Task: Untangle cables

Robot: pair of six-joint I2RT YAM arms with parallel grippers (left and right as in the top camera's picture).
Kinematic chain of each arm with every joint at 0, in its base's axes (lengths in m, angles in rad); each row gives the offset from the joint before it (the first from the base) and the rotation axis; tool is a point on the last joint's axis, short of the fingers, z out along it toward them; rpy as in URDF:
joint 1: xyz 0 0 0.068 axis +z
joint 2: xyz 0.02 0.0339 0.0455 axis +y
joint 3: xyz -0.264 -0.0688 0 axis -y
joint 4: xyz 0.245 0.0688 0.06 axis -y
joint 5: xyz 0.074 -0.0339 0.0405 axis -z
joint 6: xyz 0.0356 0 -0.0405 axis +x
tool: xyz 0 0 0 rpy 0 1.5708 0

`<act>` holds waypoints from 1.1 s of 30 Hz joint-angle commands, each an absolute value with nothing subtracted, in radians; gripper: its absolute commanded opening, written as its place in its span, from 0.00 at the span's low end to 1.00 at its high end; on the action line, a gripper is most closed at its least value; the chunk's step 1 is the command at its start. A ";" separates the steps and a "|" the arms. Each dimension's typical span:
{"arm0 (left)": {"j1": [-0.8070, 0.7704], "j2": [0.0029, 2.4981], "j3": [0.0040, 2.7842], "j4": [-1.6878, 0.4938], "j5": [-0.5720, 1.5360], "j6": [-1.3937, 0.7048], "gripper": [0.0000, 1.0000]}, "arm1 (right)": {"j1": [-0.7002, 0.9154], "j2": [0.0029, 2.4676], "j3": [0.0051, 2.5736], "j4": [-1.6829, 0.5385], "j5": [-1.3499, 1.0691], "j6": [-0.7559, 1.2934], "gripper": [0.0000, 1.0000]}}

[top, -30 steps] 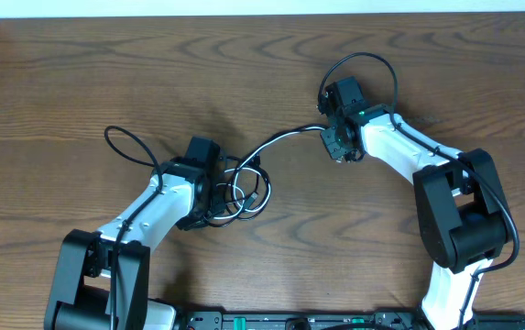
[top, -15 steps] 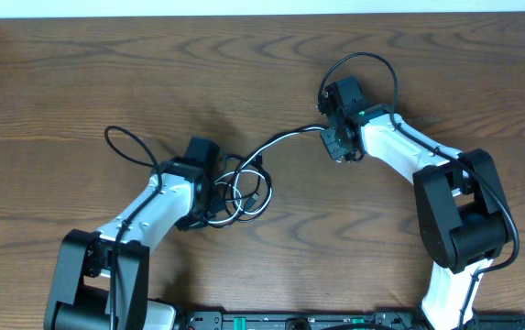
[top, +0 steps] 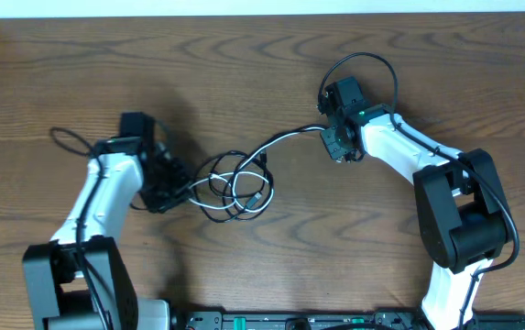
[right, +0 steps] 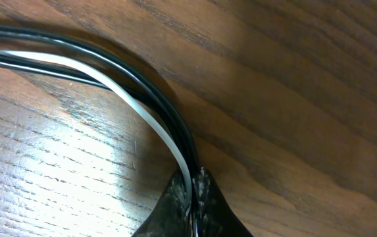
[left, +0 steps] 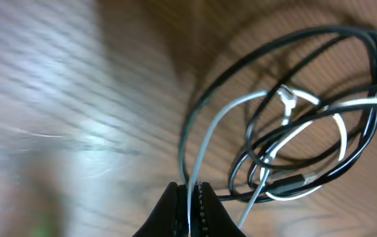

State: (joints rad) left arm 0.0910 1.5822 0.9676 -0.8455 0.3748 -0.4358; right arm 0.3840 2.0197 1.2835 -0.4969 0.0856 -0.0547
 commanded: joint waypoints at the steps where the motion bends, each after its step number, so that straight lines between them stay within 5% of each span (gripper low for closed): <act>1: 0.191 1.586 0.977 -0.869 0.411 -0.379 0.08 | 0.394 2.080 1.247 -0.507 0.046 -0.053 0.01; 12: 0.430 1.586 0.977 -0.882 0.408 -0.363 0.08 | 0.394 2.080 1.247 -0.507 0.045 -0.053 0.01; 14: 0.435 1.586 0.976 -0.885 0.408 -0.363 0.25 | 0.395 2.080 1.247 -0.505 0.045 -0.053 0.01; 16: 0.426 1.586 0.976 -0.889 0.408 -0.363 0.39 | 0.395 2.080 1.247 -0.505 0.045 -0.053 0.01; 19: 0.402 1.586 0.973 -0.891 0.408 -0.362 0.47 | 0.395 2.080 1.247 -0.505 0.045 -0.053 0.01; 33: 0.111 1.588 0.970 -0.888 0.396 -0.392 0.49 | 0.395 2.080 1.247 -0.505 0.045 -0.053 0.01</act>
